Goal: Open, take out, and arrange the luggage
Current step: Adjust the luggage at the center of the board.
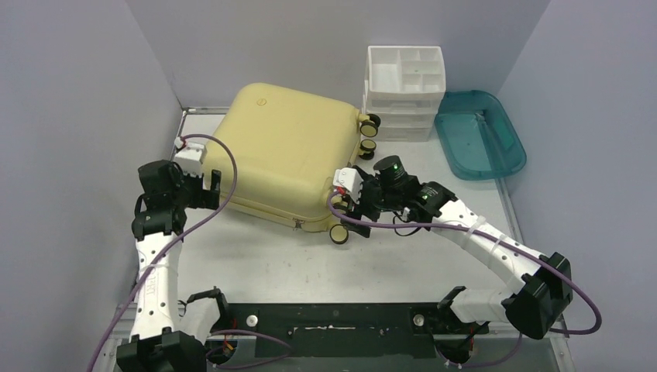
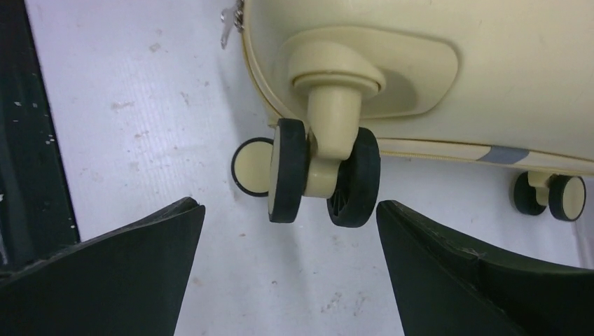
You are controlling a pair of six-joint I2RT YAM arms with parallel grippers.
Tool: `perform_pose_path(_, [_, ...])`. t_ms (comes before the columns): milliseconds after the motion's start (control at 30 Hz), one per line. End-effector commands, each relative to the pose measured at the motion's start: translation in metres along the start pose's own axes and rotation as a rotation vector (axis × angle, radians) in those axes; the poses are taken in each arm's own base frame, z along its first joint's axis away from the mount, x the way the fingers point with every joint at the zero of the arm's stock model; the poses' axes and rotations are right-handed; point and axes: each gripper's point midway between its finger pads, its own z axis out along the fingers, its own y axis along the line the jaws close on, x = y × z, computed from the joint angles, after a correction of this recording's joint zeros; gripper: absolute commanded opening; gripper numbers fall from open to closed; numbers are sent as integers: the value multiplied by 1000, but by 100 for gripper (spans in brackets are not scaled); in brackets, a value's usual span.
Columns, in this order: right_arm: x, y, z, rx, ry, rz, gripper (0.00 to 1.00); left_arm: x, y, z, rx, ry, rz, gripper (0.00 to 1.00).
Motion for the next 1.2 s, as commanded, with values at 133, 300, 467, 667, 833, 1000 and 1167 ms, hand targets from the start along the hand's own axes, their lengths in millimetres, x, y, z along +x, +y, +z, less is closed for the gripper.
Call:
perform_pose_path(133, [-12,-55,-5,226,-60,55,100,-16,32,-24,-115,-110,-21,97])
perform_pose_path(300, [-12,-120,-44,467,-92,202,98,-55,60,-37,-193,-170,-76,97])
perform_pose_path(467, [32,-181,-39,617,12,388,75,-78,92,-27,-267,-211,-160,97])
perform_pose_path(667, [4,-196,-25,452,-123,437,74,-83,93,-5,-200,-217,-216,97])
perform_pose_path(833, [-54,-144,-48,170,-265,275,93,-75,82,-10,-177,-251,-150,97])
perform_pose_path(1000, [-69,-173,-81,409,-308,280,94,-69,87,-4,-205,-252,-145,97])
perform_pose_path(1167, [-35,-230,-71,658,-240,465,65,-83,99,6,-224,-277,-210,97])
